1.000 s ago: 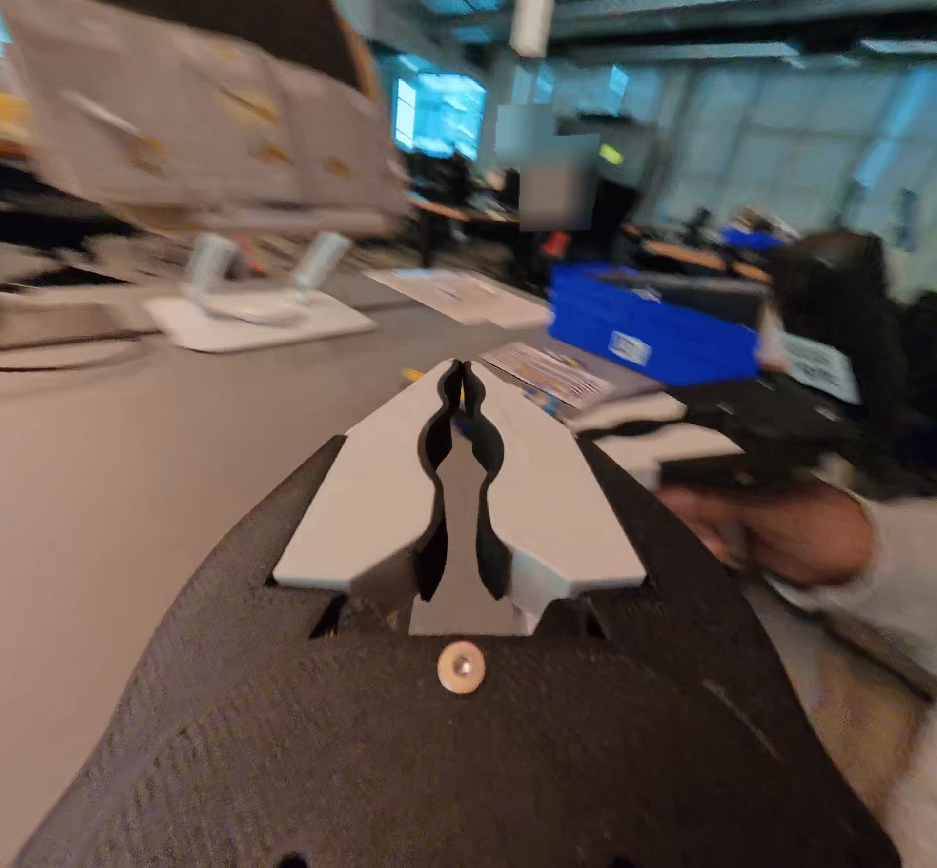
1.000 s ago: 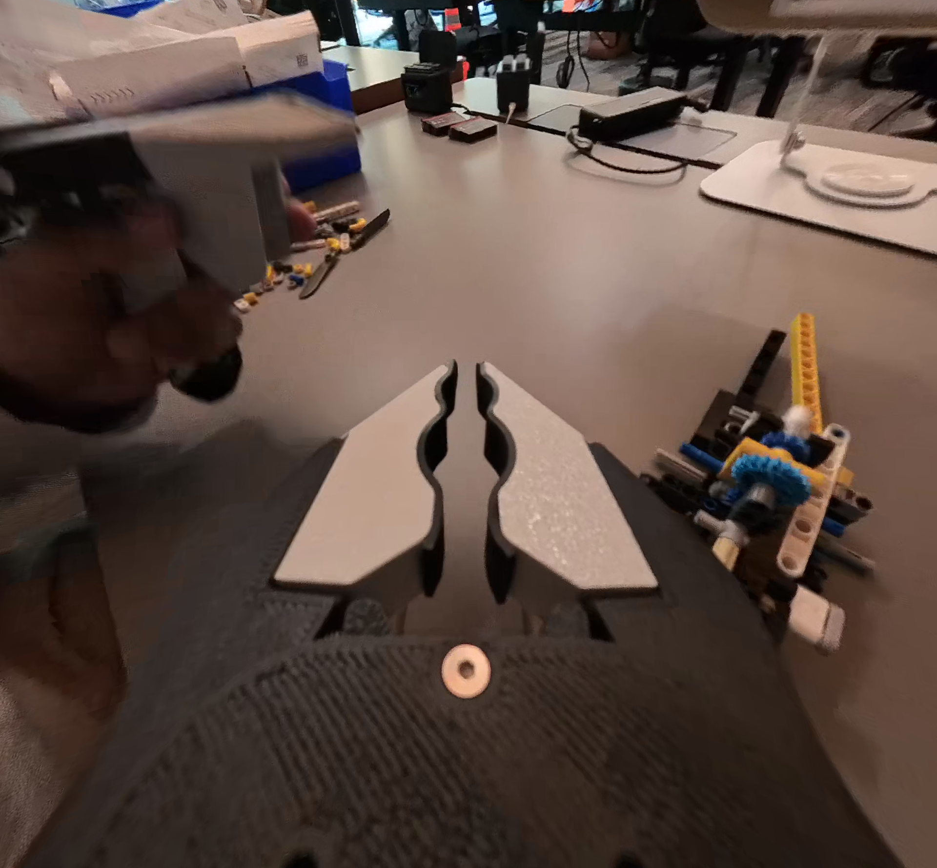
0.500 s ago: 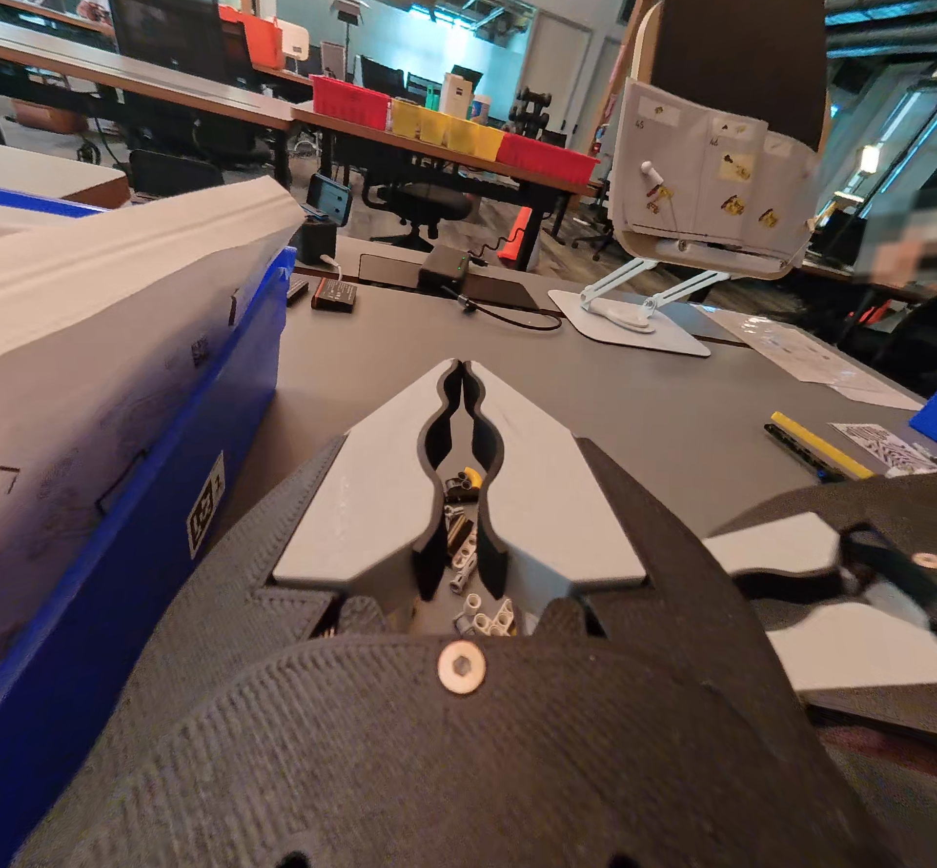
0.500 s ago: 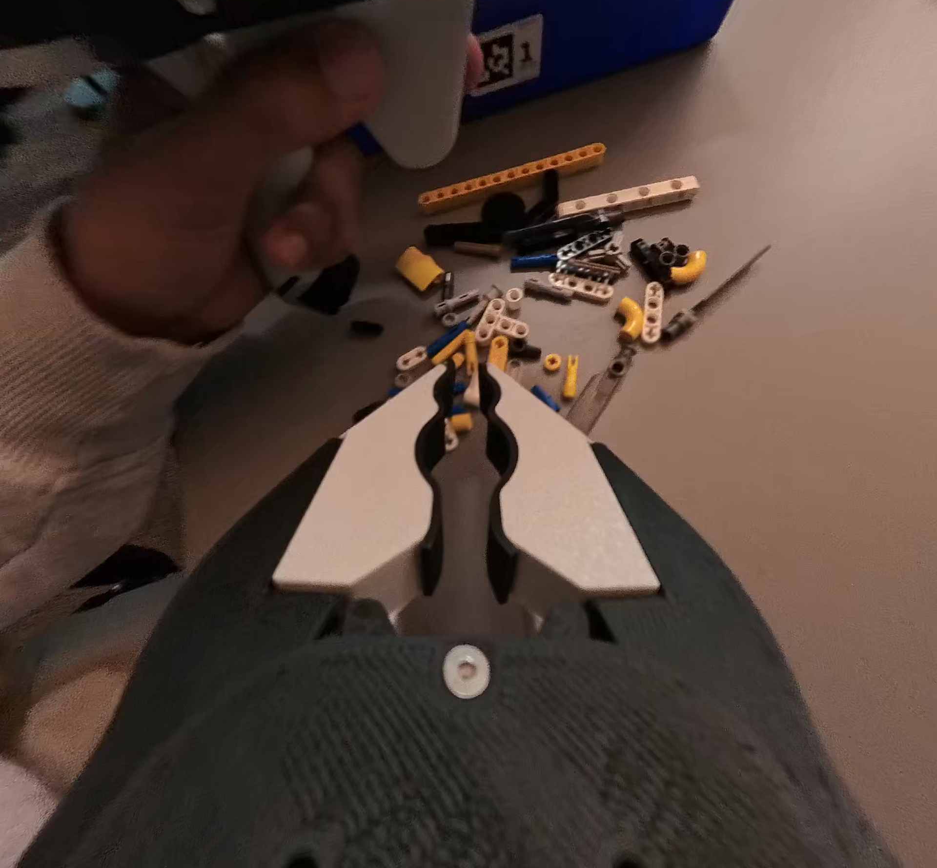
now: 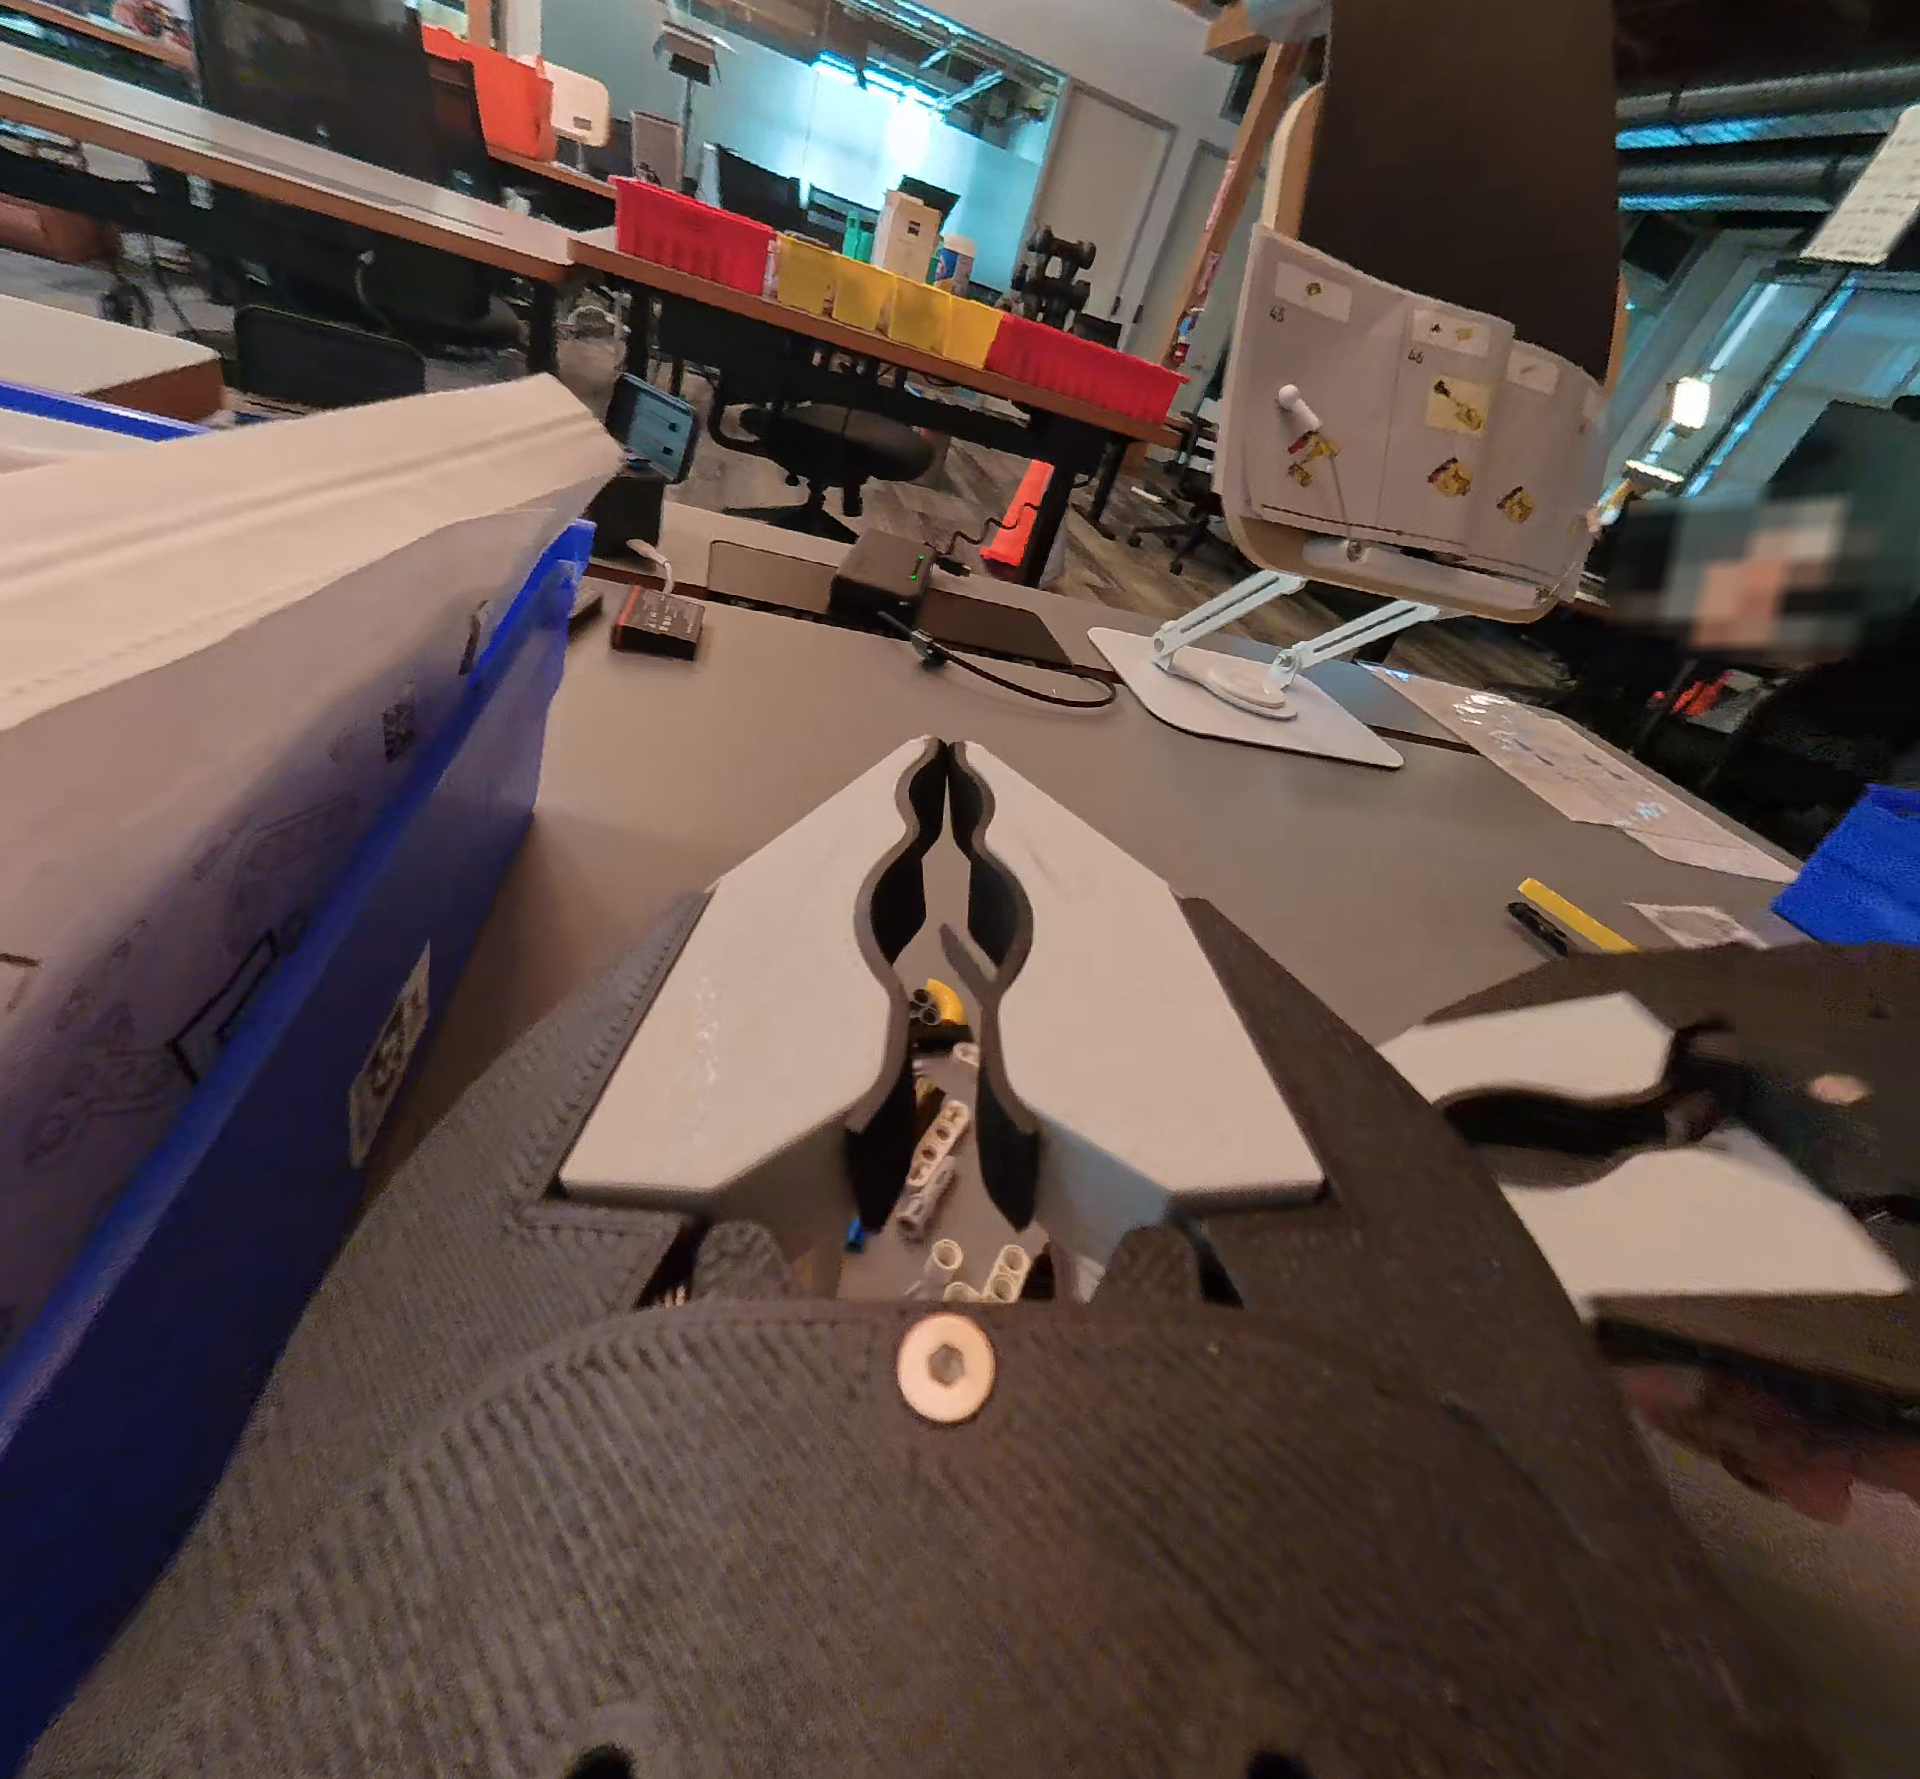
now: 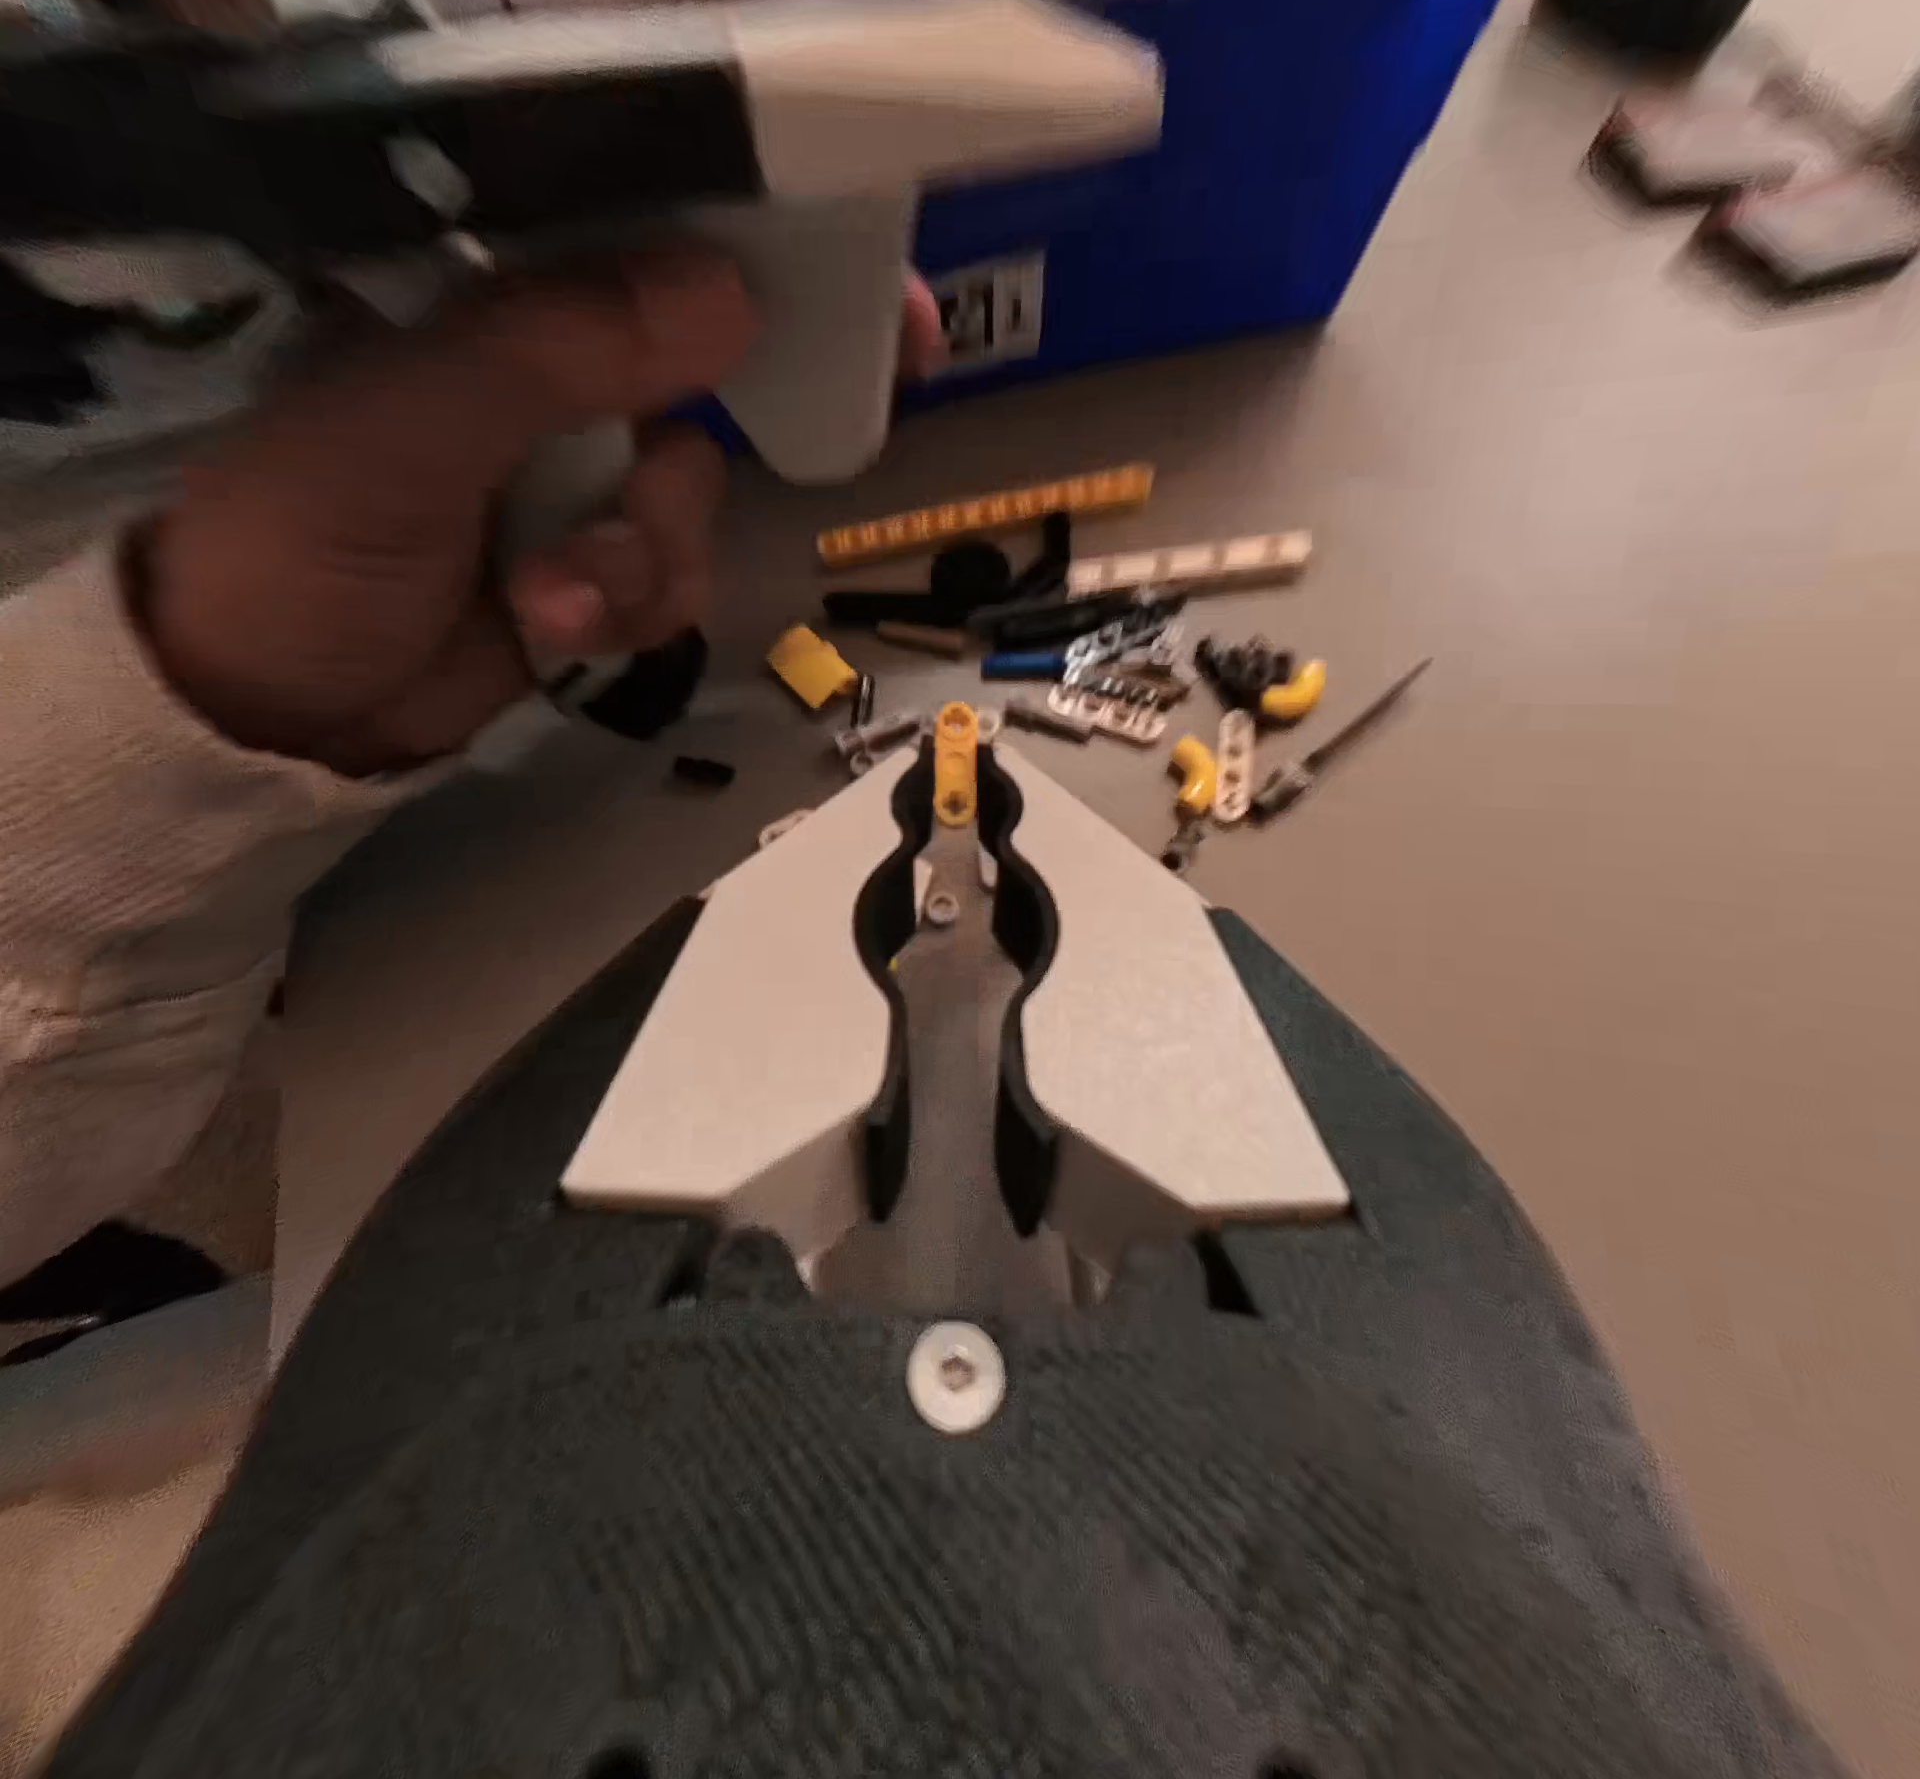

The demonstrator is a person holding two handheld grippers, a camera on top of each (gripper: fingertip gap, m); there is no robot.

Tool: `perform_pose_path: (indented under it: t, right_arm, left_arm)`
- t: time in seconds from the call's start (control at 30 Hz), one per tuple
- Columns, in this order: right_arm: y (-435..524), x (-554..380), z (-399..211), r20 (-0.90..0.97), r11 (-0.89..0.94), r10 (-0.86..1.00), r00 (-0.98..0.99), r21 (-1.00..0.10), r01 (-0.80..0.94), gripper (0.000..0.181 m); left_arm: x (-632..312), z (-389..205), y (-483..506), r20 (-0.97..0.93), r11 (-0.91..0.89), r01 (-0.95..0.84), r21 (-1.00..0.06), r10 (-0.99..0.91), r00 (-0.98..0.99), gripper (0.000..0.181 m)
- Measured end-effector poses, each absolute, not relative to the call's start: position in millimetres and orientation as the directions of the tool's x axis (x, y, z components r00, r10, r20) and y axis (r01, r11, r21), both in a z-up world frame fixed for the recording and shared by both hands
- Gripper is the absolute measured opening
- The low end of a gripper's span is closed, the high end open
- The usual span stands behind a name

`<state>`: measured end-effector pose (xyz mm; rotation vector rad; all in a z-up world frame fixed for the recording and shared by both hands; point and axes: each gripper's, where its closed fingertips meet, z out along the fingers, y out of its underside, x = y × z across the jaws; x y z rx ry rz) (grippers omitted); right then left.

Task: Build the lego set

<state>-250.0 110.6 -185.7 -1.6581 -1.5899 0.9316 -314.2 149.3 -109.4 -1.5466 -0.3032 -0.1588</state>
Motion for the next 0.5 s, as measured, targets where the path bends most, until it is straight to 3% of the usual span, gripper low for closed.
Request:
perform_pose_path:
  t: [0.07, 0.13, 0.23, 0.3, 0.37, 0.5]
  right_arm:
    - [117.3, -235.5, -155.3, 0.062, 0.055, 0.998, 0.002, -0.906, 0.419, 0.006]
    - [129.3, -210.8, -127.9, 0.286, 0.256, 0.957, 0.050, -0.910, 0.326, 0.006]
    - [141.0, -169.7, -103.6, 0.653, 0.593, 0.745, 0.137, -0.742, 0.312, 0.006]
    - [144.6, -147.7, -100.0, 0.805, 0.722, 0.573, 0.155, -0.585, 0.369, 0.006]
    - [145.7, -132.4, -102.7, 0.854, 0.754, 0.499, 0.150, -0.513, 0.410, 0.006]
    - [144.9, -116.9, -102.8, 0.839, 0.745, 0.515, 0.176, -0.540, 0.392, 0.006]
  left_arm:
    - [-298.8, -108.9, 153.3, 0.319, 0.013, 0.319, -0.948, 0.007, 0.948, 0.000]
    - [-265.1, -107.3, 158.6, 0.379, -0.037, 0.379, -0.925, -0.184, 0.907, 0.012]
    - [-207.0, -94.5, 153.5, 0.583, -0.197, 0.573, -0.795, -0.507, 0.635, 0.018]
    - [-184.2, -85.8, 149.0, 0.669, -0.300, 0.655, -0.694, -0.605, 0.432, 0.020]
    - [-163.8, -90.8, 148.2, 0.669, -0.358, 0.615, -0.703, -0.627, 0.399, 0.020]
    - [-120.8, -108.2, 140.9, 0.592, -0.430, 0.416, -0.801, -0.673, 0.444, 0.022]
